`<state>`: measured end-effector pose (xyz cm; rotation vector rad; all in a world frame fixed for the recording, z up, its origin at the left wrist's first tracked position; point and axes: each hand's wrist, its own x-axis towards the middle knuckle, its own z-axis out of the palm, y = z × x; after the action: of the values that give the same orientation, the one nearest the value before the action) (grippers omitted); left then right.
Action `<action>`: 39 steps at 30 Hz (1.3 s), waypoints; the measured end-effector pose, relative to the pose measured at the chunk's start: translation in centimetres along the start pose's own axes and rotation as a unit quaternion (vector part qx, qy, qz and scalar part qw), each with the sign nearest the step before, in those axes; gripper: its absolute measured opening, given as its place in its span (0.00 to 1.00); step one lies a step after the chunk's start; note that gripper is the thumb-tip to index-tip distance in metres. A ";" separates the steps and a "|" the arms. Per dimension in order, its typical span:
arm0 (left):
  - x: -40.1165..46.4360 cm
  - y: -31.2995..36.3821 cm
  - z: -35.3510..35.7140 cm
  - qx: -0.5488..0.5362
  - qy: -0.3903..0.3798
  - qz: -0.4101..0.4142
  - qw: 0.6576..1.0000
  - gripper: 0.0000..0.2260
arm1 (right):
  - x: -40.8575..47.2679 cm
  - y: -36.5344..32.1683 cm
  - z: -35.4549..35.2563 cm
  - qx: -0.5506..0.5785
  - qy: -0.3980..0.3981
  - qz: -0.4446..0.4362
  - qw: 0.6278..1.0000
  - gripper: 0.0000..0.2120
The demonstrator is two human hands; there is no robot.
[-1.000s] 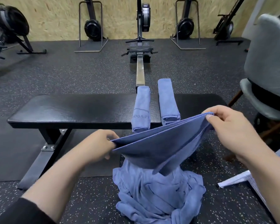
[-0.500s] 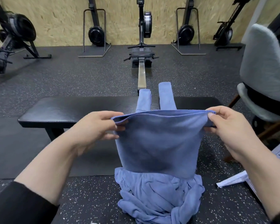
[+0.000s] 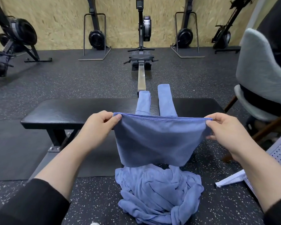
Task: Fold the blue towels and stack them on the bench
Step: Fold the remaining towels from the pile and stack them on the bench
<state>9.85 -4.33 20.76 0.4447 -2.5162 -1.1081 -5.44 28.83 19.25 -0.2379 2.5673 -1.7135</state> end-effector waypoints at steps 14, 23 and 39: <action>0.4 4.3 5.6 -0.031 -0.035 0.132 0.990 0.13 | -0.5 -1.3 3.3 -0.219 -0.173 -0.118 0.953 0.23; 0.6 5.9 8.3 -0.043 -0.088 0.089 0.991 0.13 | -1.8 -3.5 8.1 -0.041 -0.325 -0.141 0.934 0.03; 0.5 -0.2 5.0 0.161 -0.232 -0.033 0.959 0.17 | 0.0 -2.6 3.9 0.013 -0.108 -0.177 0.978 0.07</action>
<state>7.26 -1.53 17.56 0.3865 -3.1394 -0.9069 -4.68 24.33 20.16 -0.8772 2.4515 -1.7034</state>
